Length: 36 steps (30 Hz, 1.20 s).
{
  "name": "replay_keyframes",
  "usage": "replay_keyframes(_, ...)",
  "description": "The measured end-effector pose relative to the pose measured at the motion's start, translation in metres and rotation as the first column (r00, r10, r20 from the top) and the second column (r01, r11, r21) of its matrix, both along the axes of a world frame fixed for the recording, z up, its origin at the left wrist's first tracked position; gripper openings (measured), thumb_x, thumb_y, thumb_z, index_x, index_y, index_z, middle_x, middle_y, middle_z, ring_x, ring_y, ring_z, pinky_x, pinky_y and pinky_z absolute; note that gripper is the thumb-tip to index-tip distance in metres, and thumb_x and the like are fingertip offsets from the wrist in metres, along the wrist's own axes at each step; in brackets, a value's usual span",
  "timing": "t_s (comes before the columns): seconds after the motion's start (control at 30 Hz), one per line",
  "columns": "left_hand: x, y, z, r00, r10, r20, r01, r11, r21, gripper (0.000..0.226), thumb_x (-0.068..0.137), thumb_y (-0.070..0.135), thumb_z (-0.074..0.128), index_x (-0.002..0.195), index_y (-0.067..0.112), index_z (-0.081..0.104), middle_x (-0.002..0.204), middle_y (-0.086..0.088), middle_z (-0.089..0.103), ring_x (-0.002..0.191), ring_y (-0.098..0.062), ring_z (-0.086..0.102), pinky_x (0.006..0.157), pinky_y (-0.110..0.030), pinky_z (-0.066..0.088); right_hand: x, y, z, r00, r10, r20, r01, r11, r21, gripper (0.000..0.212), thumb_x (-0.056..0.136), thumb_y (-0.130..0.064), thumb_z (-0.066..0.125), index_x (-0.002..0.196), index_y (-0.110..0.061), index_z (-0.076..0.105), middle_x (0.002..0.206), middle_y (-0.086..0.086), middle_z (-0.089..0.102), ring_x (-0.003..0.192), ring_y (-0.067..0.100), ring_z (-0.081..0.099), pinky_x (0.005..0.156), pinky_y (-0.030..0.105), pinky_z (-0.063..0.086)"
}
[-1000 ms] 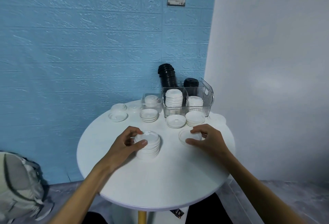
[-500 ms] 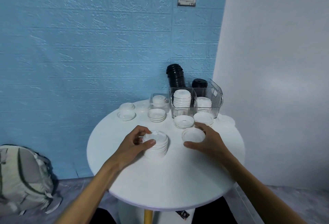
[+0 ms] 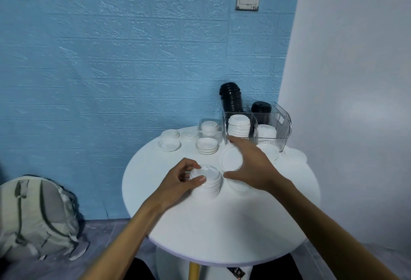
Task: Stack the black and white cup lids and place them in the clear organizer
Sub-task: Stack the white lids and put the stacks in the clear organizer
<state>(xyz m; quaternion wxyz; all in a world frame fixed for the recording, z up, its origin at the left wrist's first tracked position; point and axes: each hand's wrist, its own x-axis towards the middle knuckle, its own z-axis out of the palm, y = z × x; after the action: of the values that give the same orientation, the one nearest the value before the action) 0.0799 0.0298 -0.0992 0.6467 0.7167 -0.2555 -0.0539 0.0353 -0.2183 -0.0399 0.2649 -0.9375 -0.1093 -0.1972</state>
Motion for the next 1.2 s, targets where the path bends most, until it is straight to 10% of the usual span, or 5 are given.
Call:
replay_keyframes(0.27,-0.003,0.0,0.003,1.0,0.018,0.004,-0.018,1.0,0.017,0.035,0.076,0.03,0.083,0.104,0.021,0.065,0.098,0.013,0.07,0.084,-0.006,0.061,0.079,-0.016,0.047,0.011,0.018,0.02,0.983,0.16,-0.09,-0.179,0.944,-0.276,0.104,0.068,-0.034,0.088,0.154,-0.028,0.029,0.148,0.0,0.045,0.134,0.021,0.039,0.111,0.027,0.03)
replay_keyframes(0.47,-0.004,0.001,0.005,1.0,0.019,-0.02,-0.018,1.0,0.021,0.03,0.082,0.019,0.084,0.105,0.018,0.064,0.101,0.008,0.07,0.085,-0.006,0.062,0.08,-0.017,0.049,0.019,0.03,0.04,0.943,0.206,-0.262,-0.239,0.966,-0.098,0.114,0.052,-0.046,0.098,0.145,-0.041,0.032,0.124,-0.013,0.054,0.1,0.009,0.056,0.089,0.024,0.046)
replay_keyframes(0.87,-0.002,0.003,0.0,0.995,0.038,-0.089,-0.043,0.998,-0.05,0.078,0.065,0.014,0.095,0.124,0.024,0.046,0.107,-0.018,0.071,0.083,-0.017,0.062,0.078,-0.029,0.054,0.027,0.056,-0.016,0.918,0.298,-0.262,-0.198,0.917,0.347,0.045,0.072,-0.047,0.084,0.112,-0.04,0.065,0.109,-0.022,0.069,0.105,-0.004,0.063,0.093,0.02,0.047)
replay_keyframes(1.2,-0.006,0.0,0.005,0.999,0.019,-0.042,-0.021,0.998,-0.053,0.071,0.069,-0.003,0.091,0.127,0.021,0.058,0.104,-0.01,0.075,0.085,-0.019,0.07,0.076,-0.031,0.058,0.02,0.058,-0.03,0.917,0.296,-0.266,-0.188,0.911,0.368,0.022,0.101,-0.048,0.054,0.12,-0.041,0.062,0.126,-0.012,0.062,0.123,0.001,0.054,0.113,0.031,0.038)
